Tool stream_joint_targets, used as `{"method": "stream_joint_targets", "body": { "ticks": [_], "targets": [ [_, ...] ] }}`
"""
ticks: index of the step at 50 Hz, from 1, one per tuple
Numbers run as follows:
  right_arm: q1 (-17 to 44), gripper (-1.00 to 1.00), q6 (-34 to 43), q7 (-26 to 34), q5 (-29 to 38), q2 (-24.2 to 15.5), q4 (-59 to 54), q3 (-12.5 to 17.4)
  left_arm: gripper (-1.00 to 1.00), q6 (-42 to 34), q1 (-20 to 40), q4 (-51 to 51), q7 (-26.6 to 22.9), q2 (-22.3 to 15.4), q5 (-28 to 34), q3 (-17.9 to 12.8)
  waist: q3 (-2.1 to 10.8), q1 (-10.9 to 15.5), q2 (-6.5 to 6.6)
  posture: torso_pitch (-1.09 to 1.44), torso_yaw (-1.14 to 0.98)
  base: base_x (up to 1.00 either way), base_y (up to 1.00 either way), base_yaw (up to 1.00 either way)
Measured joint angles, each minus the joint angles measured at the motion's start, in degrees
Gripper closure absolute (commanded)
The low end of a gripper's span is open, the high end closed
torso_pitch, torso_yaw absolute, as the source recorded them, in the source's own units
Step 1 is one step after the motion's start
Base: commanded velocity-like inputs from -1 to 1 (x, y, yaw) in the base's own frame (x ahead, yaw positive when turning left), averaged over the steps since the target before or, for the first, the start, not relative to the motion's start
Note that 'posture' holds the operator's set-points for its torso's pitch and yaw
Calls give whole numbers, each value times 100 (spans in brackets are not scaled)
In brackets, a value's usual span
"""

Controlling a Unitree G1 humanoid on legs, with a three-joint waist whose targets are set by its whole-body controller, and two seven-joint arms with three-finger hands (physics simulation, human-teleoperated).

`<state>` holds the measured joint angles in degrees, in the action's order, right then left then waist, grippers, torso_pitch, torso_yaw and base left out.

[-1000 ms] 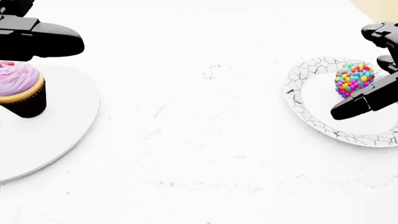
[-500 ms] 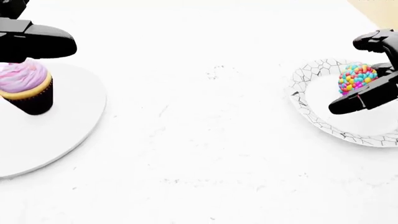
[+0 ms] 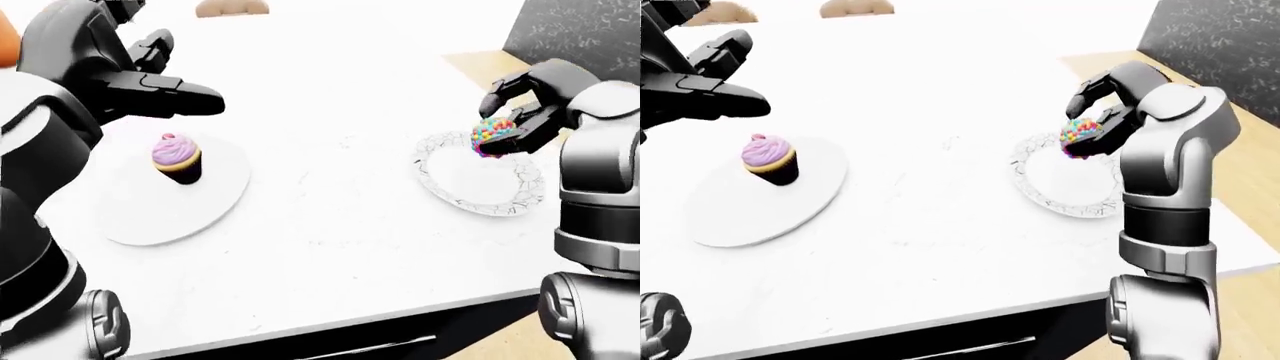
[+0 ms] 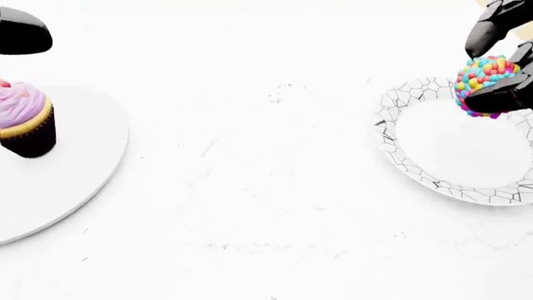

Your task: Move the dessert items from the plate to the tray.

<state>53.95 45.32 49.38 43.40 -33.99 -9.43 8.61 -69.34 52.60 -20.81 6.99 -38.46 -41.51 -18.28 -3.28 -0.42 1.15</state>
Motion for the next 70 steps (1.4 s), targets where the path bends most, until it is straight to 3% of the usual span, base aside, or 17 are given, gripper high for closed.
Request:
{"method": "stream_joint_targets", "body": {
  "ticks": [4,9,16,22,32,40,46,61,70],
  "targets": [
    [136,100,26,268,146,-54,284,49,-100,-14,22,175,-580,-688,208,60,9,-22,15,0,0,0,0,0],
    [261,100,43,409,244,8,347,62,-100,78,-117,161,-1777,-1260,904,350,-4,-9,30,0,0,0,0,0],
    [239,100,7,449,220,110,377,31,-100,477,-503,65,-3066,-1256,2205,477,-22,4,45,0,0,0,0,0],
    [207,100,12,413,232,131,334,38,-100,792,-616,78,-4080,-1029,3470,617,-38,7,0,0,0,0,0,0],
    [242,100,7,404,240,250,367,-18,-100,1494,-554,343,-5019,-371,5202,719,-7,32,-50,0,0,0,0,0],
    [257,100,5,369,229,260,313,1,-100,2130,-597,634,-5481,65,6187,743,5,51,-83,0,0,0,0,0],
    [277,99,-9,327,188,266,292,-12,-100,2741,-616,1127,-5453,377,6659,708,19,57,-100,0,0,0,0,0],
    [324,99,-2,326,162,244,275,-9,-100,3401,-555,2041,-5192,913,7215,878,50,69,-129,0,0,0,0,0],
    [206,99,-23,292,103,202,306,45,-100,3805,-683,2537,-4965,1018,7423,891,64,60,-134,0,0,0,0,0]
  ]
}}
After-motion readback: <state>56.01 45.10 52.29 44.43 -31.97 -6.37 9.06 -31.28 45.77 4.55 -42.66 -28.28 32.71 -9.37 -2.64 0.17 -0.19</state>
